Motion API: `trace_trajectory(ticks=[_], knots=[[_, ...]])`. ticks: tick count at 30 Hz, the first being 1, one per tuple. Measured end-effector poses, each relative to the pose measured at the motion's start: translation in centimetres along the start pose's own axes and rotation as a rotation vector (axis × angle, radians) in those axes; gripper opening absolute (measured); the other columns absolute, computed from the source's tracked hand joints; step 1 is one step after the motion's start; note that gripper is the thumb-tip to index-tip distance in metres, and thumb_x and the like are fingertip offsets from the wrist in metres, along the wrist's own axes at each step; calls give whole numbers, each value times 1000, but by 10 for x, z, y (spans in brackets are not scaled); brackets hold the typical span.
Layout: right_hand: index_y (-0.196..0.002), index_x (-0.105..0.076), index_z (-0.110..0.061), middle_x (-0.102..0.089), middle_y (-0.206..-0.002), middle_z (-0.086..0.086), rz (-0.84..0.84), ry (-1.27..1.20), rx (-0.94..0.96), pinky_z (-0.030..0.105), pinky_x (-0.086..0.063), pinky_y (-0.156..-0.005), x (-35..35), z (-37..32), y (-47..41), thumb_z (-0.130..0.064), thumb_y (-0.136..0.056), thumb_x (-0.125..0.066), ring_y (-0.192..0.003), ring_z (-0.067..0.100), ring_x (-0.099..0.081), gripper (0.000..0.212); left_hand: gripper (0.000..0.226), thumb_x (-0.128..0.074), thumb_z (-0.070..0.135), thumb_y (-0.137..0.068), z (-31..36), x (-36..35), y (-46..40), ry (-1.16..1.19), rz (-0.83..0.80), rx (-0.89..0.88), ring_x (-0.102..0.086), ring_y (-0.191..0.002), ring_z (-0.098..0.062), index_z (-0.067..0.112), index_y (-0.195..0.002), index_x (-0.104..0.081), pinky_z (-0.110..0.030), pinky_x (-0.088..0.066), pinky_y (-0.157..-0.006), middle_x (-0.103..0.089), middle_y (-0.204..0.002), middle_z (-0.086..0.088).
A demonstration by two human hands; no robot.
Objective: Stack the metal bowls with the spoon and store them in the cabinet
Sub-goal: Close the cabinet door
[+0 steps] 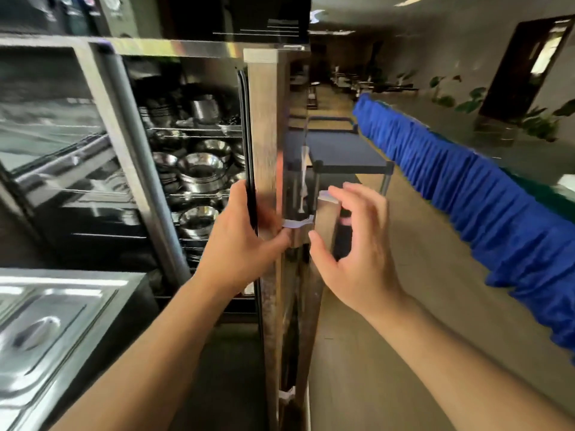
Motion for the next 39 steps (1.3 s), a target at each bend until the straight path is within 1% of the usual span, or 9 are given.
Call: trace_trajectory(ticks=[5,8,12,16,20,23,27,33,39], knots=[[-149,-26,-32,-47,-140,-5,-299,-150,-345,23,-55,-91,-72,14,16,-47,-79,-74,-122,7,-54,86,42,-81,38,-75,-29,58,1,-69,57,24,-65,-90,1,41,-101,-47,-11,-48,-68,-65,-97,24],[-120,-39,-56,-60,-119,-19,-462,-232,-521,22,-53,-86,-118,20,23,-52,-81,-72,-106,-4,-60,52,41,-78,49,-74,-51,89,-1,-113,80,72,-61,-96,6,50,-102,-48,-16,-50,-70,-61,-104,31],[-95,-56,-46,-65,-106,-18,-684,-333,-656,35,-55,-94,-189,14,25,-43,-87,-74,-99,1,-62,20,49,-72,63,-67,-89,128,-7,-160,111,141,-60,-95,5,54,-109,-48,-28,-58,-78,-57,-106,37],[-107,-67,-10,-72,-100,2,-719,-440,-752,32,-54,-87,-251,0,12,-30,-86,-78,-90,7,-69,32,55,-69,65,-67,-128,163,-19,-202,123,166,-61,-92,8,60,-114,-40,-24,-59,-75,-56,-105,37],[-65,-68,-22,-69,-77,5,-686,-468,-757,22,-47,-69,-308,-9,-7,-21,-81,-83,-83,14,-70,22,57,-66,56,-76,-171,189,-36,-224,123,167,-62,-93,2,46,-128,-44,-29,-60,-79,-57,-114,23],[-71,-67,-19,-63,-69,-7,-720,-454,-735,26,-49,-71,-351,-15,-20,-23,-79,-84,-70,6,-64,20,49,-64,49,-82,-203,207,-56,-228,99,152,-60,-96,2,46,-126,-44,-30,-59,-82,-56,-116,21],[-74,-65,-11,-67,-76,12,-722,-465,-736,40,-53,-84,-402,-19,-36,-26,-79,-84,-80,23,-67,24,42,-64,37,-89,-246,226,-85,-248,45,147,-60,-100,-5,34,-128,-48,-38,-58,-86,-58,-120,12],[-62,-68,-28,-68,-69,-9,-727,-503,-804,27,-48,-72,-476,-17,-59,-24,-81,-82,-70,3,-66,24,38,-57,34,-92,-306,250,-131,-270,7,168,-62,-104,-9,31,-129,-53,-42,-57,-87,-60,-126,8],[-65,-69,-25,-68,-71,-8,-771,-467,-804,27,-51,-72,-540,-4,-80,-26,-79,-83,-70,10,-64,20,46,-59,42,-91,-361,266,-168,-390,23,193,-61,-99,-7,30,-134,-48,-32,-54,-84,-60,-126,10]])
Point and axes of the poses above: each hand's wrist, its own y-axis away from the middle knuckle, its own x-axis out of the back of the hand, z = x × y, the point moved 8 cm from there along -y, towards the middle knuckle
